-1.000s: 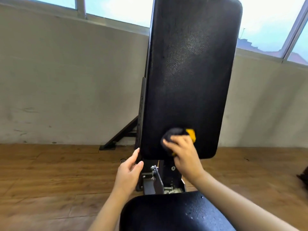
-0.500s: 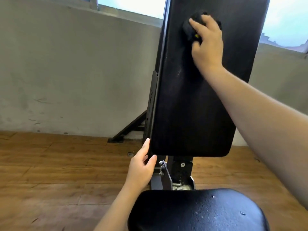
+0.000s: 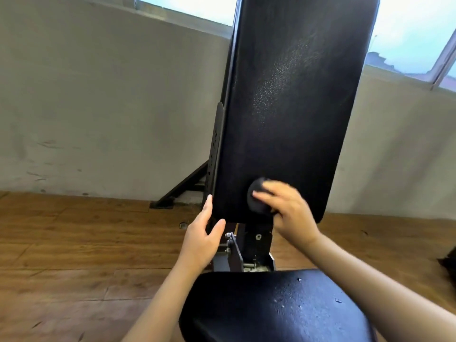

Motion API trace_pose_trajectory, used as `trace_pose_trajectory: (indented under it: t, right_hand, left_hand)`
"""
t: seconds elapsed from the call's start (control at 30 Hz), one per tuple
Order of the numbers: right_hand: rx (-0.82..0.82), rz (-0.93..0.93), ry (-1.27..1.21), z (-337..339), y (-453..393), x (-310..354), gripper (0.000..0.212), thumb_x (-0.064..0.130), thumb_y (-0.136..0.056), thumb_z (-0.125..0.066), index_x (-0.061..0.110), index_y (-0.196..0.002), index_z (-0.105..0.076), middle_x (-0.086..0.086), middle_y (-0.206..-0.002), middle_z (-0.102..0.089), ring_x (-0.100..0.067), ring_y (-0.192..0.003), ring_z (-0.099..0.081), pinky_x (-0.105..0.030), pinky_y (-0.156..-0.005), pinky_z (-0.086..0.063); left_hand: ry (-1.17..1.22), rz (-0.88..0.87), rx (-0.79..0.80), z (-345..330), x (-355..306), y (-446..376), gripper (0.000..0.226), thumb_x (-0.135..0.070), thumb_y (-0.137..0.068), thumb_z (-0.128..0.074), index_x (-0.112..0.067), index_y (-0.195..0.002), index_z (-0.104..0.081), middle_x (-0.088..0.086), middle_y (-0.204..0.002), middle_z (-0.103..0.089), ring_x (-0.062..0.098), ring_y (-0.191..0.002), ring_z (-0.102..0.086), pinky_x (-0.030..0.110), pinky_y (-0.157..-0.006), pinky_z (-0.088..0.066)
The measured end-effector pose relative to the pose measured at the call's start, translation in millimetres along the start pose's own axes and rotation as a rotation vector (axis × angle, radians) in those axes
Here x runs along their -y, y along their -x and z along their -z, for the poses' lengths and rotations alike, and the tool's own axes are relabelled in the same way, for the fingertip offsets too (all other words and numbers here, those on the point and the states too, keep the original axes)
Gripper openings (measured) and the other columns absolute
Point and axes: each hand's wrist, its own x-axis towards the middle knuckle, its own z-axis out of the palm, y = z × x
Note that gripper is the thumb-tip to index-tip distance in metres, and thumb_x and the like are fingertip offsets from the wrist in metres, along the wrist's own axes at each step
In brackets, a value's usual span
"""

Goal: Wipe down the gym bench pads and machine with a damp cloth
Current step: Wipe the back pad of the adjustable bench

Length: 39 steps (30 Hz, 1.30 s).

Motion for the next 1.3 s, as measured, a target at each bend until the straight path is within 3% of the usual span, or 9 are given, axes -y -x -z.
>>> trace_pose_trajectory:
  t: [0.13, 0.2, 0.4, 0.53, 0.7, 0.93, 1.07, 1.2, 1.3]
  right_hand:
    - [-0.308, -0.204, 0.038, 43, -96, -18, 0.049, -0.004, -0.076, -0.048, 0.0, -0.124, -0.058, -0.024, -0.133, -0.05, -0.03, -0.128, -0.041, -0.02, -0.111, -0.02]
    - [-0.336, -0.305, 0.058, 47, -130, -26, 0.051, 0.01, -0.084, -0.064, 0.004, -0.133, -0.05, -0.019, -0.143, -0.04, -0.031, -0.137, -0.032, -0.026, -0.112, -0.018]
    - [-0.488, -0.192, 0.139, 4, -107, -27, 0.043, -0.005, -0.075, -0.051, -0.001, -0.116, -0.064, -0.021, -0.121, -0.06, -0.041, -0.118, -0.05, -0.025, -0.104, -0.025]
    - [-0.329, -0.181, 0.108, -19, -41, -11, 0.053, 0.003, -0.069, -0.036, 0.0, -0.113, -0.065, -0.021, -0.119, -0.061, -0.031, -0.122, -0.042, -0.031, -0.105, -0.027]
    - [0.022, -0.046, 0.12, -35, 50, 7, 0.047, 0.002, -0.066, -0.043, 0.009, -0.102, -0.073, -0.012, -0.111, -0.068, -0.021, -0.117, -0.044, -0.025, -0.103, -0.029]
    - [-0.243, 0.014, 0.091, 18, -64, 21, 0.049, 0.002, -0.068, -0.038, 0.0, -0.104, -0.07, -0.02, -0.116, -0.063, -0.029, -0.117, -0.047, -0.029, -0.105, -0.032]
    - [0.048, 0.368, 0.235, -30, -55, 38, 0.035, 0.002, -0.071, -0.055, 0.008, -0.102, -0.071, -0.009, -0.112, -0.066, -0.03, -0.117, -0.051, -0.041, -0.088, -0.049]
    - [0.238, 0.547, 0.343, -60, -19, 45, 0.036, 0.019, -0.08, -0.042, 0.018, -0.1, -0.073, 0.002, -0.112, -0.066, -0.022, -0.119, -0.046, -0.036, -0.095, -0.037]
    - [0.315, 0.658, 0.445, -76, -32, 62, 0.018, 0.022, -0.078, -0.057, 0.021, -0.084, -0.074, 0.004, -0.096, -0.066, -0.021, -0.107, -0.057, -0.032, -0.09, -0.038]
  left_hand:
    - [0.014, 0.01, 0.013, 1, 2, -1, 0.065, -0.014, -0.096, -0.051, -0.024, -0.151, -0.017, -0.011, -0.154, -0.027, 0.001, -0.14, -0.025, 0.034, -0.116, -0.026]
    - [0.016, 0.013, 0.012, 1, 4, -1, 0.066, -0.013, -0.095, -0.052, -0.026, -0.15, -0.018, -0.014, -0.153, -0.027, -0.001, -0.139, -0.025, 0.033, -0.116, -0.026]
    - [0.024, 0.013, -0.005, -2, 6, -2, 0.067, -0.009, -0.094, -0.052, -0.027, -0.149, -0.018, -0.015, -0.152, -0.029, -0.001, -0.138, -0.028, 0.032, -0.116, -0.027]
    - [0.009, 0.016, 0.002, -3, 5, -1, 0.068, -0.01, -0.094, -0.053, -0.03, -0.149, -0.017, -0.014, -0.152, -0.028, 0.001, -0.138, -0.028, 0.033, -0.116, -0.027]
    - [0.001, 0.022, 0.042, 6, 5, 2, 0.069, -0.01, -0.093, -0.054, -0.03, -0.149, -0.019, -0.014, -0.152, -0.028, 0.0, -0.138, -0.027, 0.027, -0.115, -0.026]
    - [0.247, 0.075, 0.053, 11, -5, 0, 0.061, 0.012, -0.092, -0.041, -0.014, -0.146, -0.029, -0.007, -0.145, -0.038, -0.003, -0.126, -0.036, 0.014, -0.104, -0.03]
    - [0.603, 0.195, -0.014, 19, -7, -6, 0.061, 0.016, -0.088, -0.03, -0.007, -0.144, -0.034, 0.006, -0.144, -0.045, 0.01, -0.127, -0.043, 0.029, -0.109, -0.032]
    - [0.825, 0.258, -0.031, 28, -6, -7, 0.06, 0.011, -0.087, -0.026, -0.007, -0.145, -0.033, 0.007, -0.121, -0.06, 0.019, -0.116, -0.055, 0.032, -0.099, -0.042]
    - [0.88, 0.298, -0.102, 28, -7, -6, 0.059, 0.007, -0.087, -0.025, -0.005, -0.144, -0.034, 0.014, -0.13, -0.053, 0.025, -0.117, -0.052, 0.034, -0.097, -0.043]
